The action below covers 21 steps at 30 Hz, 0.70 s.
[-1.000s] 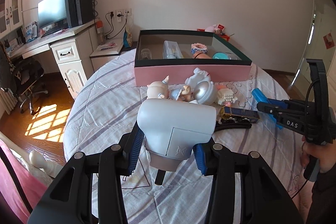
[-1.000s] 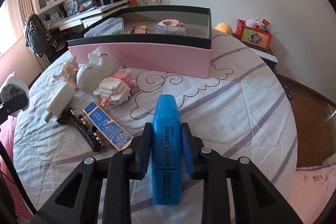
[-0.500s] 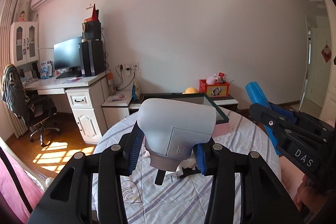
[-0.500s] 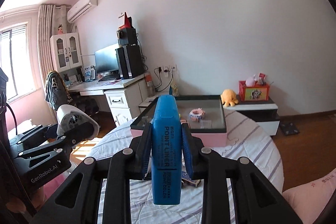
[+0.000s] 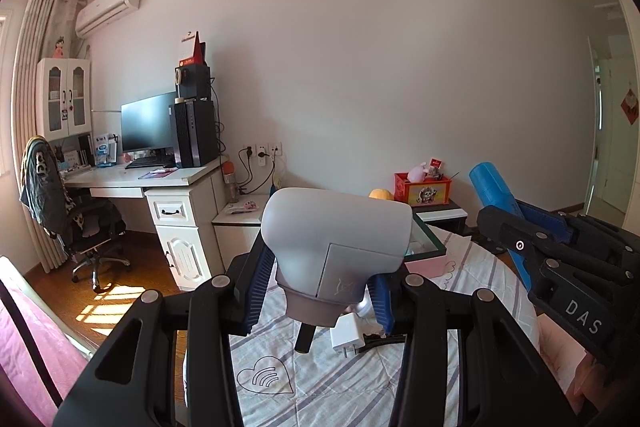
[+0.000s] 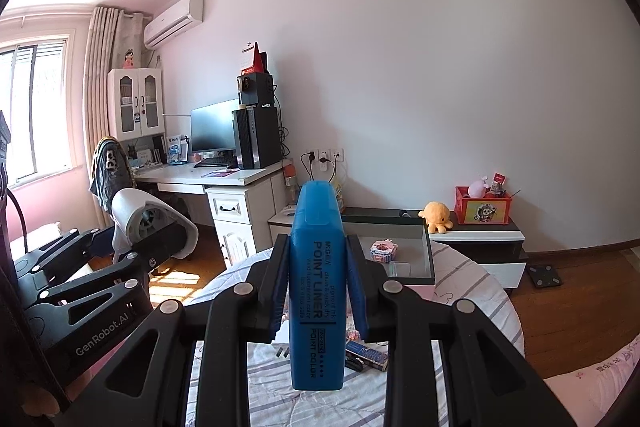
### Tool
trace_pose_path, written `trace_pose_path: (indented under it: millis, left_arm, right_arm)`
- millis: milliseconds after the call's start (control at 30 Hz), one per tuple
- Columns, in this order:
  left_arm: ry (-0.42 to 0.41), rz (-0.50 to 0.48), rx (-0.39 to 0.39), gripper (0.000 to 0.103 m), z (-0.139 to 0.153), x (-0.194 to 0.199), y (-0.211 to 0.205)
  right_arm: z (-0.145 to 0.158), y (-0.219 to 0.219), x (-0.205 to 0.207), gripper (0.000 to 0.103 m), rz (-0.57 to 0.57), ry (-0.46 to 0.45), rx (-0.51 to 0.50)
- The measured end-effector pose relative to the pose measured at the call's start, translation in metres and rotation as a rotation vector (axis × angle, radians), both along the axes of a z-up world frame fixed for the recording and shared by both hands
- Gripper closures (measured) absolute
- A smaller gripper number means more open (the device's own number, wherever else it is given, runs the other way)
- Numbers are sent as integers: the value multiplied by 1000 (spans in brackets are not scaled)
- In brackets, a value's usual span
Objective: Organize rigid objects
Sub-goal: 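Carry the hair dryer and blue highlighter into the pink box and release both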
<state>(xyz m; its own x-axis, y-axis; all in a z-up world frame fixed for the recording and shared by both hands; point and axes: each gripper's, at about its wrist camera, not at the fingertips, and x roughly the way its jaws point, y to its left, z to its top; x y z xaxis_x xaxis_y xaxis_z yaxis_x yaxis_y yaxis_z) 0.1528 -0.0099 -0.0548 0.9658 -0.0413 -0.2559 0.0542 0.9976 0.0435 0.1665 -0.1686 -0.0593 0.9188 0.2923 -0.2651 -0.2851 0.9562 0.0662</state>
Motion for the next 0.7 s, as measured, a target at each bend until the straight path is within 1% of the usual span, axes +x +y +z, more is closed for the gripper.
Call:
trace_pose_path:
  millis: [133, 300, 467, 533, 700]
  left_arm:
    - [25, -11, 0, 59, -3, 18, 1]
    - [90, -25, 4, 59, -9, 66, 8]
    - [159, 7, 35, 59, -18, 137, 12]
    - [188, 19, 61, 59, -24, 167, 10]
    - [277, -5, 100, 59, -45, 243, 1]
  right_arm:
    - [-6, -1, 10, 76, 9, 21, -11]
    - [-15, -9, 46, 76, 6, 67, -29]
    - [-28, -21, 107, 76, -13, 144, -42]
    - [-33, -24, 133, 76, -8, 173, -44]
    - [-57, -25, 204, 76, -18, 259, -75]
